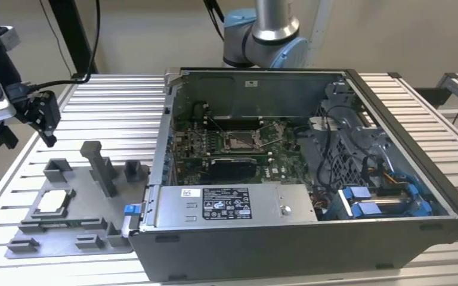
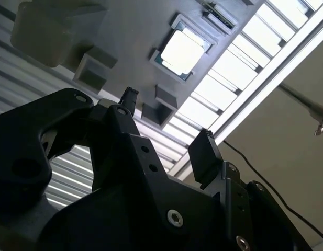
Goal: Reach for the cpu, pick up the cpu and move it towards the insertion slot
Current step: 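Pick up the cpu and move it towards the insertion slot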
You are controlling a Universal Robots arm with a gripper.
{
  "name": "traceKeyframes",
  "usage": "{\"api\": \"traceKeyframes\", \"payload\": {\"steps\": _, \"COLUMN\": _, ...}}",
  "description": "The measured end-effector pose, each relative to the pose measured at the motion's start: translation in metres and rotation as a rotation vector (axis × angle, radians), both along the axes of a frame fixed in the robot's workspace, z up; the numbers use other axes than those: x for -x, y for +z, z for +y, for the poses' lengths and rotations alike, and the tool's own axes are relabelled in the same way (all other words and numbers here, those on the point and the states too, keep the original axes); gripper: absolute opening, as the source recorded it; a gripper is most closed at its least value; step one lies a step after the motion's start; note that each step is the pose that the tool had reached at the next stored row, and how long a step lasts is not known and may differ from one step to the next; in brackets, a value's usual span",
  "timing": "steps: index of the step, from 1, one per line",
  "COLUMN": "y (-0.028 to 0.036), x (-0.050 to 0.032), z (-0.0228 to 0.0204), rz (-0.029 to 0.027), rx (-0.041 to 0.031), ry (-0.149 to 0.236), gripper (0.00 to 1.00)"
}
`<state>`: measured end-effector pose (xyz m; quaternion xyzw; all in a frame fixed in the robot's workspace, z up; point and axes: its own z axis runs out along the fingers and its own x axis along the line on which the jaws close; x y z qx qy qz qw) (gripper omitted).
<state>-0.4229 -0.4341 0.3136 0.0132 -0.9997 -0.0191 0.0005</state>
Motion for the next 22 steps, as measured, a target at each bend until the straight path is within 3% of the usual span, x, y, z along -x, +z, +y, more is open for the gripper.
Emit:
{"api": "traceKeyframes", "payload": {"steps": 12, "y": -0.0108, "x": 0.0009, "z": 0.0000, "rz": 0.0000, "rx": 0.0000, "ry": 0.000, "gripper": 1.00}}
{"api": "traceKeyframes", "payload": {"steps": 22, "y": -0.0135, "x": 0.0011, "z": 0.0000, "rz": 0.0000, "rx": 0.0000, "ry": 0.000, "gripper": 1.00}}
